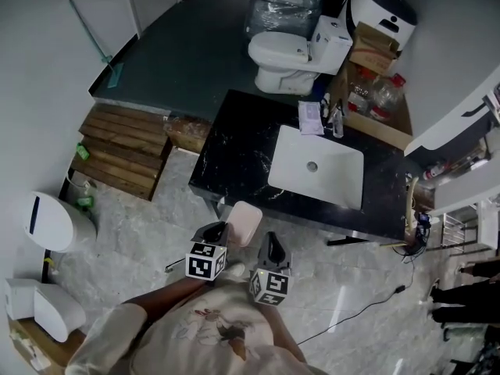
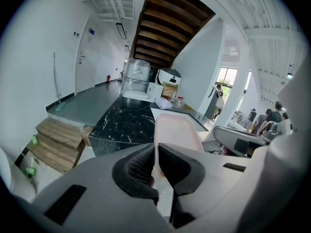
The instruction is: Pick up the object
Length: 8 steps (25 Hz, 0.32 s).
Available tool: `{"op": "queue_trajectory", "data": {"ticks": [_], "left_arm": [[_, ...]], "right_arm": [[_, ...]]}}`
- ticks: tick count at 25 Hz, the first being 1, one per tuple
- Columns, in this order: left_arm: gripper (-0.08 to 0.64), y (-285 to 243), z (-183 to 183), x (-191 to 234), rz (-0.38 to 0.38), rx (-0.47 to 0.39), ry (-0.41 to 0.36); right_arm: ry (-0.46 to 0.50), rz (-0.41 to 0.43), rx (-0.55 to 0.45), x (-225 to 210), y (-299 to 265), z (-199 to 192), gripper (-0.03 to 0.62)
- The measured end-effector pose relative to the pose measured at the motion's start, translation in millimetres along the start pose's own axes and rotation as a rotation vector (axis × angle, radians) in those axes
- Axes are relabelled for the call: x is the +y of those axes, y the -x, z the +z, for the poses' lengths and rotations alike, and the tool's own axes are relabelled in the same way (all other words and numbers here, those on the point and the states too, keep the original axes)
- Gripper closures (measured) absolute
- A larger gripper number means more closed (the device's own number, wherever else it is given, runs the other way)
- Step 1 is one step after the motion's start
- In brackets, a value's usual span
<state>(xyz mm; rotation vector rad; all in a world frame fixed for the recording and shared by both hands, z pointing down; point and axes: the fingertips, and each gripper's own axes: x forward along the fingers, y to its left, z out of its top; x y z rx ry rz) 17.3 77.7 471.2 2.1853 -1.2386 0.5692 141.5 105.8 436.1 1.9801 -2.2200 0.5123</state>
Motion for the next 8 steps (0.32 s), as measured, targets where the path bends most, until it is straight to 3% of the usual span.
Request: {"op": "queue_trajectory", "data": {"ticks": [8], "left_arm": [[0.528, -1.1, -1.4, -5.8, 0.005, -0.003, -0.004]], "right_arm": [[0.003, 0.009, -0.005, -3.1, 2.0, 1.8, 0.561]]}}
